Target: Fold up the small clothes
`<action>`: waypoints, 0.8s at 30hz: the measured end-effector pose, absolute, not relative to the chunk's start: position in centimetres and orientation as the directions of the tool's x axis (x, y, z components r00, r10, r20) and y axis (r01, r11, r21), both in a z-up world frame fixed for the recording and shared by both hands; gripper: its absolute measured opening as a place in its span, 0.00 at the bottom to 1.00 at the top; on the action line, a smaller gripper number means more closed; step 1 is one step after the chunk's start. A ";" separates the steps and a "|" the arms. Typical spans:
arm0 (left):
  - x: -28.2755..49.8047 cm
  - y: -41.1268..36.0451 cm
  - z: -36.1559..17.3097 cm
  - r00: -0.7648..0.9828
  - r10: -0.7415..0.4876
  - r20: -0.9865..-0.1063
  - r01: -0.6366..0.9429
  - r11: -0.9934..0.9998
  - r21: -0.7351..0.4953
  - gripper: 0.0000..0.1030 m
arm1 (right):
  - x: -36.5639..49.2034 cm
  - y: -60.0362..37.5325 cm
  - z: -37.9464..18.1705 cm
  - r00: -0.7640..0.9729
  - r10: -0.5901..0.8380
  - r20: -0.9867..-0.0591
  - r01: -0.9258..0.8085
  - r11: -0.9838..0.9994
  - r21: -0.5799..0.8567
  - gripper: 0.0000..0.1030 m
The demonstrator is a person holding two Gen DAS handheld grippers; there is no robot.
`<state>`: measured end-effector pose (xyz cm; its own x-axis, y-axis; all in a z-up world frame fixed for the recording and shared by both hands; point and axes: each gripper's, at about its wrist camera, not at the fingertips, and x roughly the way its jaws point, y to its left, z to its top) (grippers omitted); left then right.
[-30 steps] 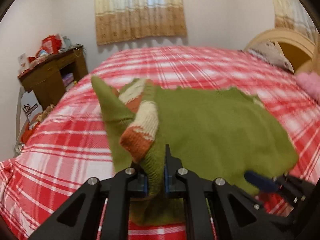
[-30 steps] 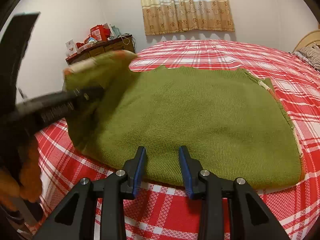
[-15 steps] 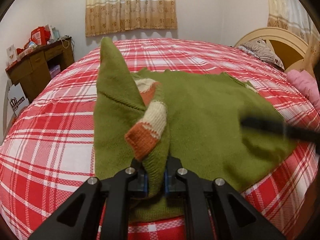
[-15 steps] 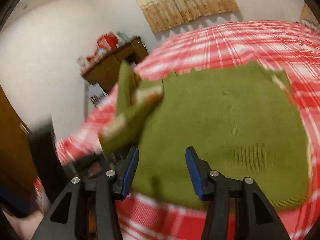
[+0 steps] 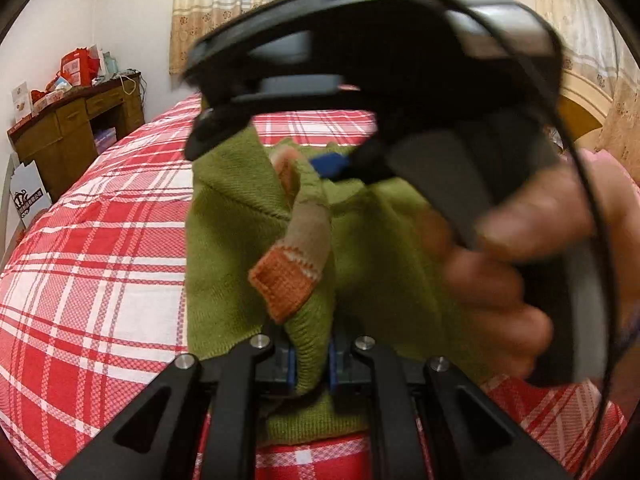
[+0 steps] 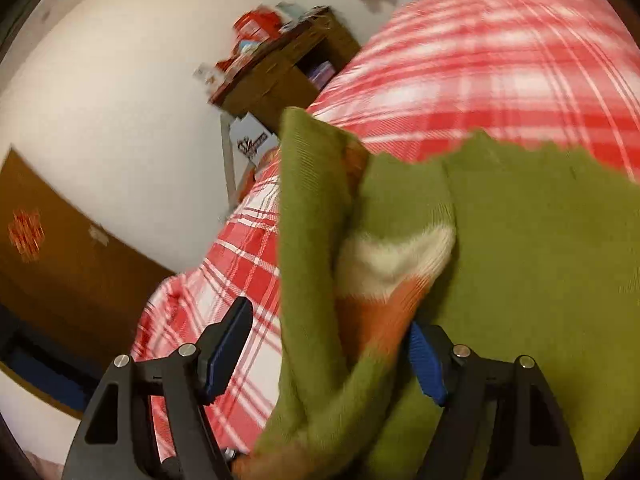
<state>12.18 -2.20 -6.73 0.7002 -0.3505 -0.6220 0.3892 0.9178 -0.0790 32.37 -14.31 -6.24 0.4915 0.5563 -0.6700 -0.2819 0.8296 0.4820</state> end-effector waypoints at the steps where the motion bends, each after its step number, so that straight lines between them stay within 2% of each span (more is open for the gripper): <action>1: 12.1 -2.2 -6.7 0.700 -0.352 -0.621 0.390 0.917 -0.081 0.10 | 32.6 -13.6 -6.0 0.514 0.512 -0.688 -0.291 0.859 0.421 0.66; 3: 11.9 -2.3 -6.6 0.699 -0.356 -0.620 0.391 0.916 -0.086 0.10 | 32.9 -12.9 -6.1 0.530 0.465 -0.709 -0.312 0.884 0.347 0.25; 6: 11.6 -2.6 -6.5 0.698 -0.357 -0.621 0.392 0.916 -0.087 0.10 | 32.4 -12.8 -6.0 0.575 0.436 -0.692 -0.315 0.899 0.304 0.18; 8: 11.3 -2.9 -6.4 0.700 -0.352 -0.621 0.394 0.916 -0.076 0.10 | 31.5 -12.8 -5.3 0.605 0.412 -0.681 -0.328 0.909 0.258 0.16; 15: 9.1 -4.8 -4.1 0.713 -0.424 -0.559 0.472 0.879 -0.064 0.10 | 29.0 -17.1 -2.4 0.664 0.408 -0.626 -0.300 0.913 0.278 0.15; 24: 6.4 -13.9 -2.3 0.642 -0.528 -0.556 0.625 0.781 -0.020 0.10 | 26.3 -27.1 -2.1 0.690 0.284 -0.666 -0.152 0.956 0.250 0.15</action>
